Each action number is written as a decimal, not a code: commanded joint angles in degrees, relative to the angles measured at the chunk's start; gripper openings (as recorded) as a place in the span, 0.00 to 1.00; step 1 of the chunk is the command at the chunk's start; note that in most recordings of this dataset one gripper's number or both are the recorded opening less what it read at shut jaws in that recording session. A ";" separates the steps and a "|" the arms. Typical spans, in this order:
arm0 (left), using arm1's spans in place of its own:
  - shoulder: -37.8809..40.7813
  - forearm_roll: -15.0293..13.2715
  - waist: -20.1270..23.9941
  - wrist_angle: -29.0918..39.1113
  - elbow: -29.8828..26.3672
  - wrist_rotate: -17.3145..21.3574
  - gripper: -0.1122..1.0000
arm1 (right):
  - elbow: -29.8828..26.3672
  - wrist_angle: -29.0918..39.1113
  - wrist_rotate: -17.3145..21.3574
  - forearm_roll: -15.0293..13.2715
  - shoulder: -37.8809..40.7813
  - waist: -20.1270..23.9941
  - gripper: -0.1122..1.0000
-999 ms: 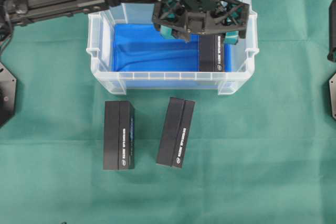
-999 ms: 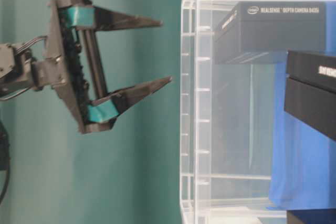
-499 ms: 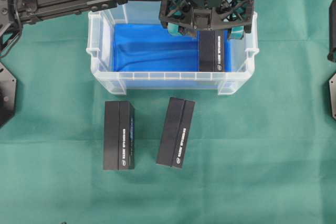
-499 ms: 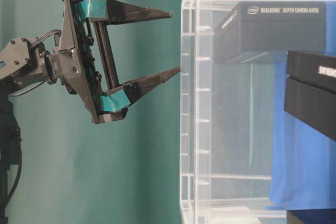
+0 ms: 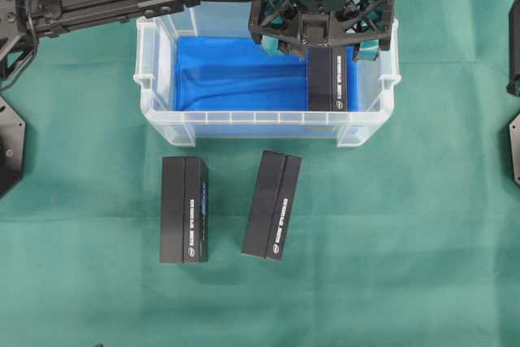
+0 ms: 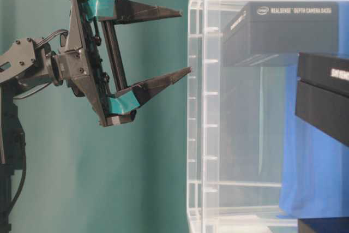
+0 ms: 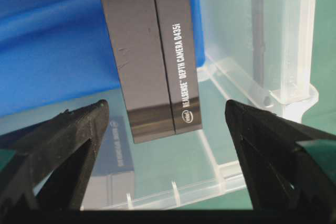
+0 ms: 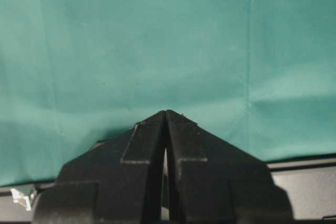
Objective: Take the box out of the case with the left arm.
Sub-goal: 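Lower the left gripper around the right box and close on it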
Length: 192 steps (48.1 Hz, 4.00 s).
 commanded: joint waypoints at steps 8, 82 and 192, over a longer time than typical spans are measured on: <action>-1.23 0.18 0.18 -0.18 -1.05 0.00 0.97 | -0.53 -0.26 -0.09 -0.09 -0.09 0.00 0.10; -2.02 1.41 1.41 -11.60 8.96 -0.26 0.97 | -0.53 -0.26 -0.09 -0.18 -0.35 0.00 0.10; -0.35 0.79 0.79 -18.81 13.45 -1.05 0.67 | -0.53 -0.26 0.00 -0.09 -0.35 0.00 0.10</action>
